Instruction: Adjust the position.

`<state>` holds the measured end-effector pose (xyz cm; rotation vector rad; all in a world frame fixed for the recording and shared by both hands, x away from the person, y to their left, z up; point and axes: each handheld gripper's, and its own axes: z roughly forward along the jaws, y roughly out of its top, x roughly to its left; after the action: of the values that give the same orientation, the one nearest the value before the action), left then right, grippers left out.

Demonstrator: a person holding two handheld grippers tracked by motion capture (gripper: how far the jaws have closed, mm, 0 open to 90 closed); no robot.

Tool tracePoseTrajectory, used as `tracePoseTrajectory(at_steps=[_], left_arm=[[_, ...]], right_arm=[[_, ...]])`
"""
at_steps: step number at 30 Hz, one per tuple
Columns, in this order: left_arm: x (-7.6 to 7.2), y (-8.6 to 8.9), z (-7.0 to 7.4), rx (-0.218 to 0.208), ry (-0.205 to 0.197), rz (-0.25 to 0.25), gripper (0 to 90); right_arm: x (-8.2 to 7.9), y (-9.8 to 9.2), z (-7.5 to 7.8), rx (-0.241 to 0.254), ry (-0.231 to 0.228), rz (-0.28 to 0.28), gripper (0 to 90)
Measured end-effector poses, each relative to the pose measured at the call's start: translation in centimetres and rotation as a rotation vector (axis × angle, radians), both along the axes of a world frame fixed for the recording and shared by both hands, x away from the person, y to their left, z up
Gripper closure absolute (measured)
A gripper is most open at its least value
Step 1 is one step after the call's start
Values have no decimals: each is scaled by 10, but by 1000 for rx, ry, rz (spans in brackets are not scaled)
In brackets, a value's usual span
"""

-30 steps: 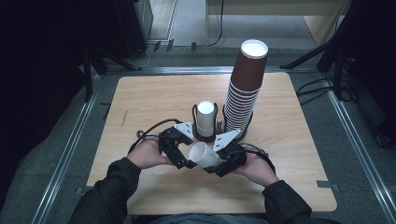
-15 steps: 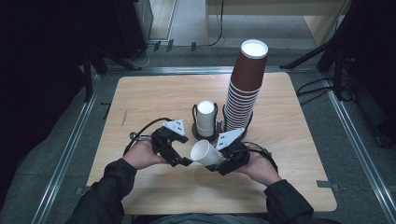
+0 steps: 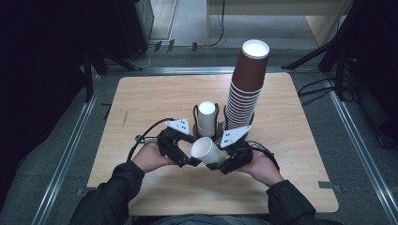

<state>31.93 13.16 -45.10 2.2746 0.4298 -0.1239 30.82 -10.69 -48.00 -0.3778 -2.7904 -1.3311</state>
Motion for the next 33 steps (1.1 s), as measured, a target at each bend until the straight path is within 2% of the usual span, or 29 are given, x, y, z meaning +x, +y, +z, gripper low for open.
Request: tracePoseTrajectory(at_steps=[6, 9, 10, 14, 15, 16, 18, 23, 24, 25, 27, 29, 30, 31, 33], left_arm=[[-2, -7, 1, -40, -17, -14, 68], [-2, -10, 1, -58, -7, -12, 69], [-1, -12, 1, -65, 8, -11, 69], [-2, -13, 0, -63, 8, -3, 73], [-2, -13, 1, -58, -1, 2, 105], [-3, -12, 2, -73, -8, 0, 141], [-4, -12, 3, -77, -19, 3, 204], [-3, -12, 2, -54, -14, -1, 228], [-4, -12, 3, -48, -18, 1, 232], [-4, -11, 3, -49, -20, 5, 235], [-3, -8, 4, -50, -24, 3, 235], [-3, -6, 5, -44, -25, 7, 234], [-2, -5, 6, -41, -31, 12, 234], [-2, -3, 6, -31, -26, 11, 234], [-2, -2, 6, -24, -41, 19, 234]], right_arm=[[0, 3, -1, -1, -13, 13, 323], [-2, 5, -2, 0, 3, 15, 323], [-2, 5, -2, 3, -5, 17, 323], [-2, 6, -2, 21, 8, 18, 323], [-1, 6, -2, 46, 19, 20, 323], [-1, 6, -2, 47, 17, 18, 324], [0, 5, -2, 45, 28, 11, 326], [-1, 5, -3, 34, 22, 7, 316], [-1, 6, -3, 35, 21, 8, 299], [-1, 7, -4, 17, 22, 2, 214], [-2, 8, -5, -1, 39, -3, 204], [-1, 8, -6, -6, 34, -4, 195], [-2, 8, -6, -16, 54, -5, 190], [-2, 8, -6, -24, 54, -6, 189], [-1, 7, -6, -23, 42, -7, 188]])
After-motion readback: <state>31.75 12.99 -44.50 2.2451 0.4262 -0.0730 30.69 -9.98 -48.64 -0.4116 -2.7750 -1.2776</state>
